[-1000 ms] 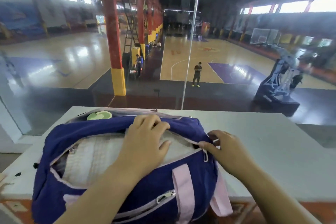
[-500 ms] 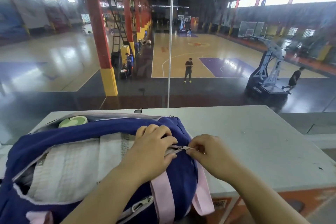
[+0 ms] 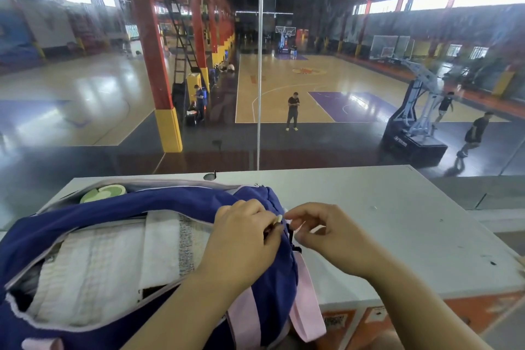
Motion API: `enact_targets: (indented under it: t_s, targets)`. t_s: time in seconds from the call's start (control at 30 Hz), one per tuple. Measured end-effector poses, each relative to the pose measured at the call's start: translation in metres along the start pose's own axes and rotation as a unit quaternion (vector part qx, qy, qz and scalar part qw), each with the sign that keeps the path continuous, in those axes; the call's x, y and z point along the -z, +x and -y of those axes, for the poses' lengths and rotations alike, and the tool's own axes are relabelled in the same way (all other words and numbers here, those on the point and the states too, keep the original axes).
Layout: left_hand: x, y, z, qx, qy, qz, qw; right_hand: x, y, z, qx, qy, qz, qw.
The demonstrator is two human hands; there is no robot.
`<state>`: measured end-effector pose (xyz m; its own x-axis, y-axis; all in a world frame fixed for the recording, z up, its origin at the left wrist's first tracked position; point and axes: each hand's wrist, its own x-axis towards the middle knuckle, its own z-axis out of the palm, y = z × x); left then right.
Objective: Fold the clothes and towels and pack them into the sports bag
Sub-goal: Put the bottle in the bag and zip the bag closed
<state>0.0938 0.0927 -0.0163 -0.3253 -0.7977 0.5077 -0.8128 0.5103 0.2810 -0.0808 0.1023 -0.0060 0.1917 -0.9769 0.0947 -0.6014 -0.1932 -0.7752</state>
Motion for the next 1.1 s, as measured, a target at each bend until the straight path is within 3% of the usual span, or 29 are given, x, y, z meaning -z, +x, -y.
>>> enact_targets:
  t_s: [0.13, 0.33, 0.6, 0.7, 0.8, 0.93, 1.1]
  targets:
    - [0.008, -0.006, -0.005, 0.040, -0.066, -0.020, 0.997, -0.021, 0.002, 0.003, 0.071, -0.101, -0.001, 0.992]
    - [0.022, -0.018, 0.000, 0.094, -0.065, -0.056, 0.992, -0.040, 0.005, 0.006, 0.096, -0.161, -0.087, 0.979]
    - [0.062, -0.059, 0.055, 0.237, -0.054, -0.094, 0.965, -0.040, -0.005, -0.009, 0.021, -0.202, -0.138, 0.969]
    - [0.077, -0.076, 0.077, 0.287, -0.043, -0.109, 0.951, -0.052, -0.001, -0.002, 0.017, -0.281, -0.171, 0.944]
    - [0.082, -0.083, 0.081, 0.274, -0.033, -0.125, 0.953, -0.072, 0.005, 0.023, 0.083, -0.352, -0.228, 0.904]
    - [0.080, -0.085, 0.087, 0.221, -0.009, -0.138, 0.965, -0.105, 0.013, 0.059, 0.218, -0.363, -0.140, 0.895]
    - [0.087, -0.104, 0.112, 0.224, 0.029, -0.169, 0.960, -0.120, 0.033, 0.047, 0.228, -0.333, -0.133, 0.905]
